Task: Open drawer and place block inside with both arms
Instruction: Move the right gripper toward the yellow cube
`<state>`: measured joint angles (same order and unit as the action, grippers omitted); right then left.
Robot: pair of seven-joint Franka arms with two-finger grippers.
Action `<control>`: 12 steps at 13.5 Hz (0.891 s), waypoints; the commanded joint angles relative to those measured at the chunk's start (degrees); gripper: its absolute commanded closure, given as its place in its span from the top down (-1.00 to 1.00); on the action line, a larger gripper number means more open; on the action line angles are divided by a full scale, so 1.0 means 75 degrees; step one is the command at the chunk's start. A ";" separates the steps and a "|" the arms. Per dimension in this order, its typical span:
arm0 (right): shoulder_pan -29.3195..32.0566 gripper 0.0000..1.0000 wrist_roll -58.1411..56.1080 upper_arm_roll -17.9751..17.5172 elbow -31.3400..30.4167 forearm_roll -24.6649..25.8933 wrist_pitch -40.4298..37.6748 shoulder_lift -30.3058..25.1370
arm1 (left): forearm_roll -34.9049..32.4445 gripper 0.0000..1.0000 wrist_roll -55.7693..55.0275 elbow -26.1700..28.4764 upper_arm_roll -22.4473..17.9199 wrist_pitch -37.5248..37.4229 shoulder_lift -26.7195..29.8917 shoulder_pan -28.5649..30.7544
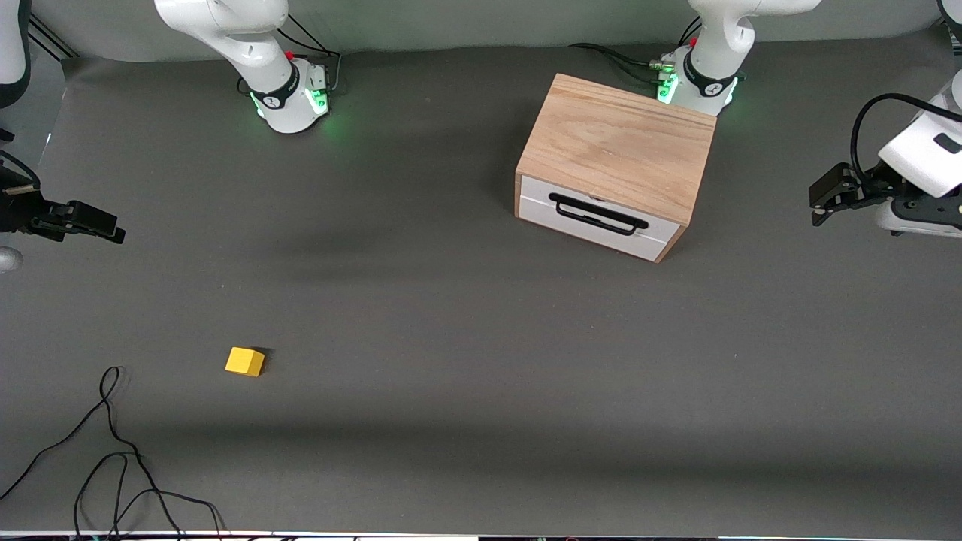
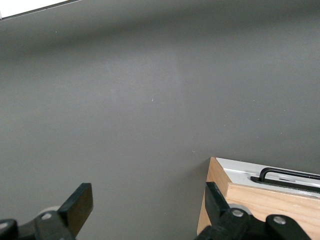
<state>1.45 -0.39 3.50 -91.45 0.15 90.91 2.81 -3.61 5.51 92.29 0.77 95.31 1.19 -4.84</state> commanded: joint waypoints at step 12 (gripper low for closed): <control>-0.0451 1.00 -0.0019 -0.0010 0.2150 0.0016 0.0100 0.2284 | -0.0011 1.00 0.0097 0.0022 -0.0126 -0.0052 0.0099 -0.0128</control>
<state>-0.65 -0.39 3.21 -77.16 0.13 92.01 16.80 -3.61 5.51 92.32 0.70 95.25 1.19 -4.84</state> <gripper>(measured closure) 0.000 0.000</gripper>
